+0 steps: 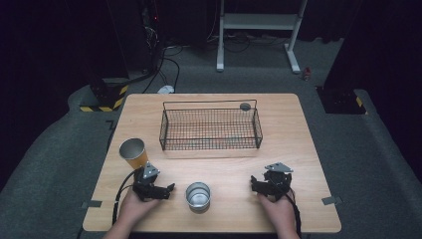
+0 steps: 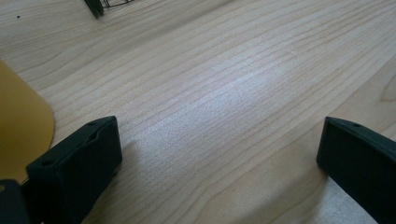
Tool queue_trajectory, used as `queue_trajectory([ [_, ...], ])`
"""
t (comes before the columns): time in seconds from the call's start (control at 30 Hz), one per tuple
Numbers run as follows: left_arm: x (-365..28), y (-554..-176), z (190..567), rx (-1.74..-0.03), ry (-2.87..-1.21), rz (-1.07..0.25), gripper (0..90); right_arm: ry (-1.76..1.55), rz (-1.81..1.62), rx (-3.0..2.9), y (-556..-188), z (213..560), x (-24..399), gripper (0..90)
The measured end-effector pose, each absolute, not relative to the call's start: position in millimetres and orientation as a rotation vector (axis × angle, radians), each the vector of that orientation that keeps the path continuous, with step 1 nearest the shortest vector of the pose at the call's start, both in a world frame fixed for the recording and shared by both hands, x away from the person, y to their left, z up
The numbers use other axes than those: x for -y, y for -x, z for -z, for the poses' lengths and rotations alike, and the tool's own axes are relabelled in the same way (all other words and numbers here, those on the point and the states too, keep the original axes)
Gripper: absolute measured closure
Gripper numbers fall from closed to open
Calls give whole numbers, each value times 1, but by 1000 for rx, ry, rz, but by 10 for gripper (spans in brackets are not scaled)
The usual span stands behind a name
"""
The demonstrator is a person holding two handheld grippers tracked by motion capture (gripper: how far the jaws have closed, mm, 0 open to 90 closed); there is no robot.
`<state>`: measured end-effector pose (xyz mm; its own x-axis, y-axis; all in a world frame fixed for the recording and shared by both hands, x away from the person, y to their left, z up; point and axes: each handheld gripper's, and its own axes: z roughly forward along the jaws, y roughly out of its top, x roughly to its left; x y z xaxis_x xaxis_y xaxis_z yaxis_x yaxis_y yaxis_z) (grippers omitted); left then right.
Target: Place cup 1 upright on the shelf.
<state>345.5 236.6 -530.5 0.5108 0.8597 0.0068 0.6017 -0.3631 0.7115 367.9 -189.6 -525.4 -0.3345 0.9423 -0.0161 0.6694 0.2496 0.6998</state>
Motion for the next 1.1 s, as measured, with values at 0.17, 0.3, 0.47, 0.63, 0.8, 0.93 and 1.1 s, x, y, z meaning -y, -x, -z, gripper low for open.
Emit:
queue_trajectory([
  [0.17, -237, -346, 530, -1184, -2099, -504, 5, -1467, -841, -2093, -368, 525, 190, 88],
  [0.3, -237, -345, 530, -1179, -2104, -500, 5, -1467, -841, -2094, -368, 525, 189, 86],
  [0.47, -238, -344, 529, -1175, -2118, -505, 2, -1471, -841, -2093, -368, 525, 189, 86],
  [0.63, -242, -341, 525, -1173, -2117, -510, 1, -1468, -842, -2095, -366, 525, 189, 86],
  [0.8, -248, -339, 523, -1155, -2122, -510, 1, -1468, -843, -2096, -366, 525, 189, 86],
  [0.93, -251, -338, 521, -1145, -2124, -492, 2, -1469, -842, -2095, -366, 525, 189, 86],
  [1.1, -262, -332, 517, -1162, -2101, -497, 5, -1463, -841, -2096, -366, 525, 190, 86],
])
